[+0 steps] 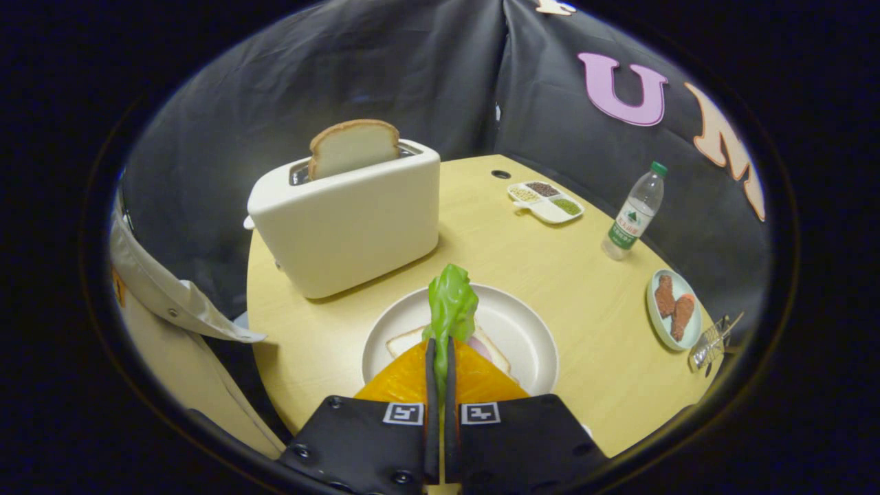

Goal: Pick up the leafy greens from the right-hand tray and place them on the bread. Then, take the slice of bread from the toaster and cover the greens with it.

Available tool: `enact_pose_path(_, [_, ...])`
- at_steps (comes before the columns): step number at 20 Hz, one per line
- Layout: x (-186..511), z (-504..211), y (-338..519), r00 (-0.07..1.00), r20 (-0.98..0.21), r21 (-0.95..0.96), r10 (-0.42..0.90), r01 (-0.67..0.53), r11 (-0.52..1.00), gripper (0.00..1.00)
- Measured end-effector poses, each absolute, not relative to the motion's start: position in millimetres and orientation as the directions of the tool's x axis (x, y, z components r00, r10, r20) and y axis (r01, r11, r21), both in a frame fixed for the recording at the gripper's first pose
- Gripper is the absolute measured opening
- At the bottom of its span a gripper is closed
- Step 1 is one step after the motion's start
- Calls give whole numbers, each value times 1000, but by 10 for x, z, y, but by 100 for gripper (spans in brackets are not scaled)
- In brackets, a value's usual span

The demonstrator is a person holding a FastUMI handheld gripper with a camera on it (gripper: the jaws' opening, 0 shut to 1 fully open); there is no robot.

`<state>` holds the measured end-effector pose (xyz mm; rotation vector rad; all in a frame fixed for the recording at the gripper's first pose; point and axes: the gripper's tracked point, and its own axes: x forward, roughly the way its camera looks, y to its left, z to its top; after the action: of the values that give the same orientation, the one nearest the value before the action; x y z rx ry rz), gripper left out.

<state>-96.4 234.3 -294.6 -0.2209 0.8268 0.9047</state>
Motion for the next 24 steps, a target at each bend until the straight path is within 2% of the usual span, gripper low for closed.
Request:
enact_pose_path(8, [-986,-3097,2452,290,-734,194,614,-778,598,6])
enact_pose_path(11, [-926,-3183,2402,291,-746,193,598,-766,613,11])
enact_pose_path(13, [-869,-3260,2341,304,-762,167,571,-760,628,27])
enact_pose_path(15, [-869,-3315,2312,297,-773,163,561,-761,628,30])
enact_pose_path(20, [-868,-3394,2305,293,-788,145,541,-766,626,54])
enact_pose_path(21, [-862,-3396,2305,296,-789,142,539,-765,628,55])
enact_pose_path(24, [-849,-3337,2317,311,-782,139,540,-757,638,82])
